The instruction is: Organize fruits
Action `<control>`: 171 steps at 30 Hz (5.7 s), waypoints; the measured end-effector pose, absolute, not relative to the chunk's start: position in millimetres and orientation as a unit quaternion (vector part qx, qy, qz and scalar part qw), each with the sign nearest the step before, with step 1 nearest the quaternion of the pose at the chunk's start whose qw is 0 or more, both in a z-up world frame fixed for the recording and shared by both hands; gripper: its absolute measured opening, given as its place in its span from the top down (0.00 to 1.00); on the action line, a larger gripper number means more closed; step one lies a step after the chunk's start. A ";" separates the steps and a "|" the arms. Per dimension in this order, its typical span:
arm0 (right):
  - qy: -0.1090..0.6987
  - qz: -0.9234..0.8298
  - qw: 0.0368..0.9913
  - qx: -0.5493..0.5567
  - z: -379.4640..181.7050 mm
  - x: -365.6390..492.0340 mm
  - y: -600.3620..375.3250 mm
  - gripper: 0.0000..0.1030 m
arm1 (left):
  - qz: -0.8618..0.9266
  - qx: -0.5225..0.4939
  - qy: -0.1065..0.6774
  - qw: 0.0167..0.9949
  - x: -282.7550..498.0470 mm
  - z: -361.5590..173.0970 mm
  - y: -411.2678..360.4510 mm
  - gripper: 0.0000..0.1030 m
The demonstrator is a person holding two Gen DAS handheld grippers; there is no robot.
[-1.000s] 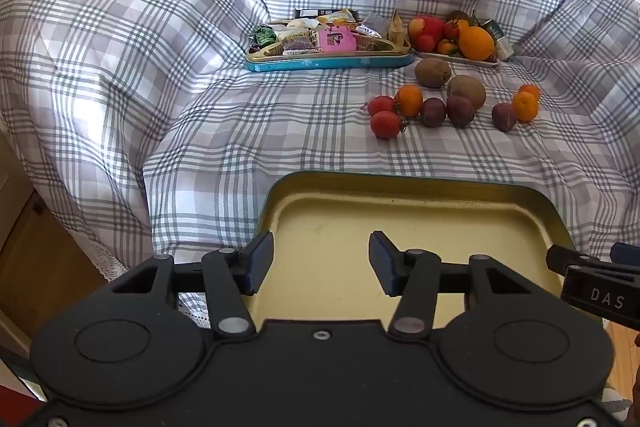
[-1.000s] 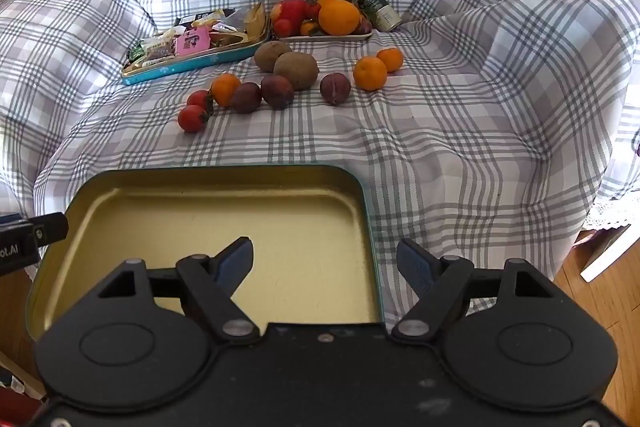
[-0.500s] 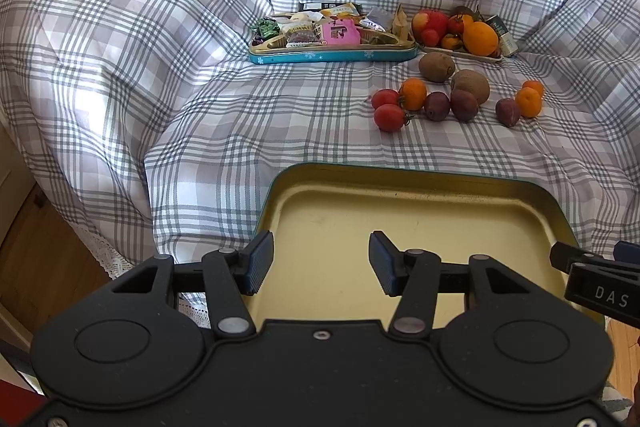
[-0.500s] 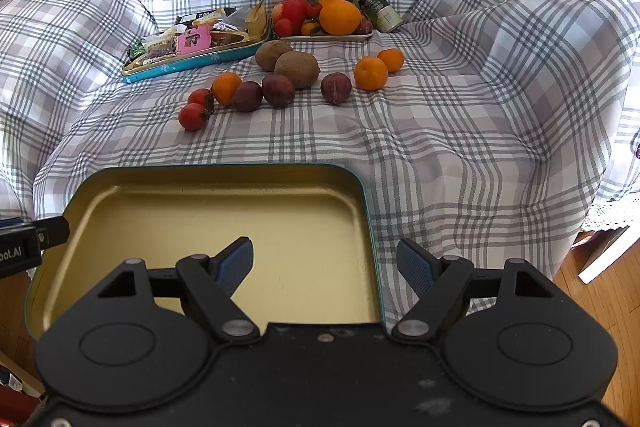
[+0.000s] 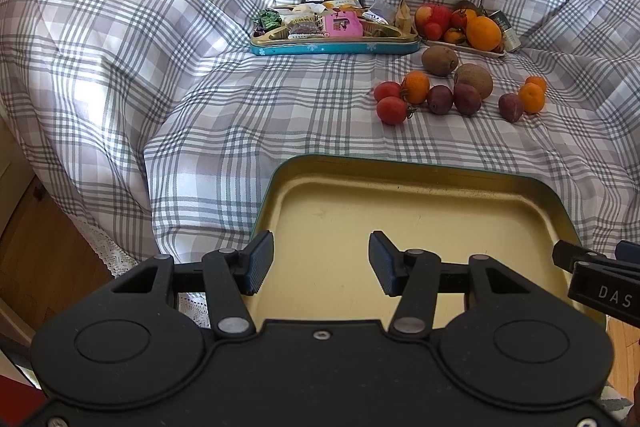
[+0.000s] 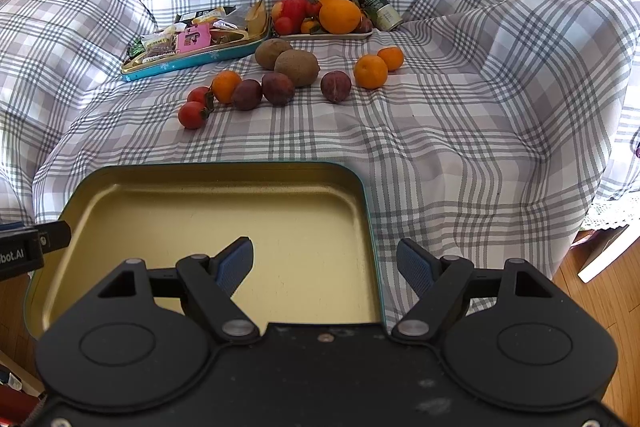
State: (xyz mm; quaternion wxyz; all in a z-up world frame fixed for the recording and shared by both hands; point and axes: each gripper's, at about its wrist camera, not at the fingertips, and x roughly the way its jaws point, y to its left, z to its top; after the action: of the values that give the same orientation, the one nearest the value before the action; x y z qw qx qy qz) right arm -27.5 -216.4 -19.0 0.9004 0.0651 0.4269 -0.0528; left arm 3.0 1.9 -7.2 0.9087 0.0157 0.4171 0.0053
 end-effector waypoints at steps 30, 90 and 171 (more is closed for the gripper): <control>0.428 -0.053 0.900 0.065 -18.6 -27.0 -215.4 0.20 | 0.005 0.016 0.419 0.908 1.1 -10.7 1.8 0.43; 0.425 -0.027 0.903 0.055 -31.7 6.3 -219.2 0.22 | -0.043 0.056 0.442 0.894 56.1 -21.6 -27.1 0.51; 0.421 -0.046 0.906 0.024 -89.5 214.9 -254.0 0.62 | -0.108 -0.007 0.493 0.863 219.5 -65.1 -47.6 0.56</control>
State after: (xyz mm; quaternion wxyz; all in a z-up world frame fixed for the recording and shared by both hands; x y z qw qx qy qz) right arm 214.9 -254.0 -89.5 0.9056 0.0243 0.4209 -0.0459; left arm 219.5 -47.6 -65.1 0.8633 -0.0074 0.4929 -0.1083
